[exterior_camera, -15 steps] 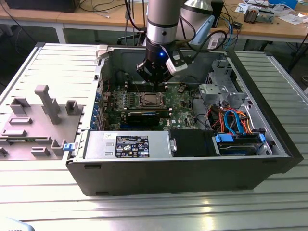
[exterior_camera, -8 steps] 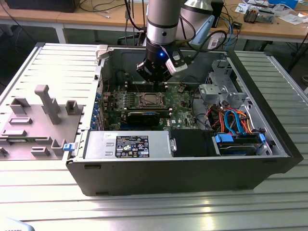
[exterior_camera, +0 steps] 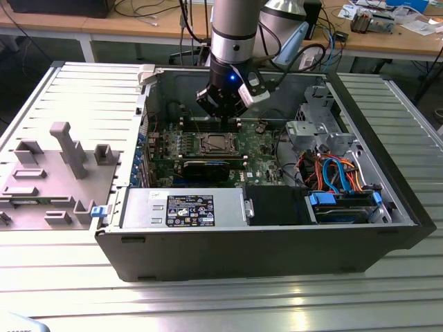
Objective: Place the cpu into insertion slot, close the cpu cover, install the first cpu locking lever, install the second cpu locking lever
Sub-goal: 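Install the first cpu locking lever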
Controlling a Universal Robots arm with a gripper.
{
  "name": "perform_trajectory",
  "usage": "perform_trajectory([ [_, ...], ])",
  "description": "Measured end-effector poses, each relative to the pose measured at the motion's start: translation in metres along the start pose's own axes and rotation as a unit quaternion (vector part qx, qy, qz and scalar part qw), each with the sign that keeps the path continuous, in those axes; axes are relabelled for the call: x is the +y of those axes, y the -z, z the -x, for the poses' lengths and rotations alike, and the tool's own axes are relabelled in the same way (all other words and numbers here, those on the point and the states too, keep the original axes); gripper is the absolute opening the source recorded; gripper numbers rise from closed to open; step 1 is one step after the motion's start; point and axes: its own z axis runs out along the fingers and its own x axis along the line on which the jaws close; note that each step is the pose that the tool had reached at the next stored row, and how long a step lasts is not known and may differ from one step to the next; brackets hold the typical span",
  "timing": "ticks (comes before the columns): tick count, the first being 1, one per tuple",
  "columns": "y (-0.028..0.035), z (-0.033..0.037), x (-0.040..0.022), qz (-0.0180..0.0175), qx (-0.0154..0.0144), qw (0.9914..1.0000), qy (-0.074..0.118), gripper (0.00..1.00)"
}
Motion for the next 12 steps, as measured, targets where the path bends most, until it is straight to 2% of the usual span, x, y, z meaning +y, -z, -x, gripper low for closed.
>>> perform_trajectory([
  [12,0.0014,-0.0021,0.0001,0.0000,0.0000,1.00000,0.000,0.11],
])
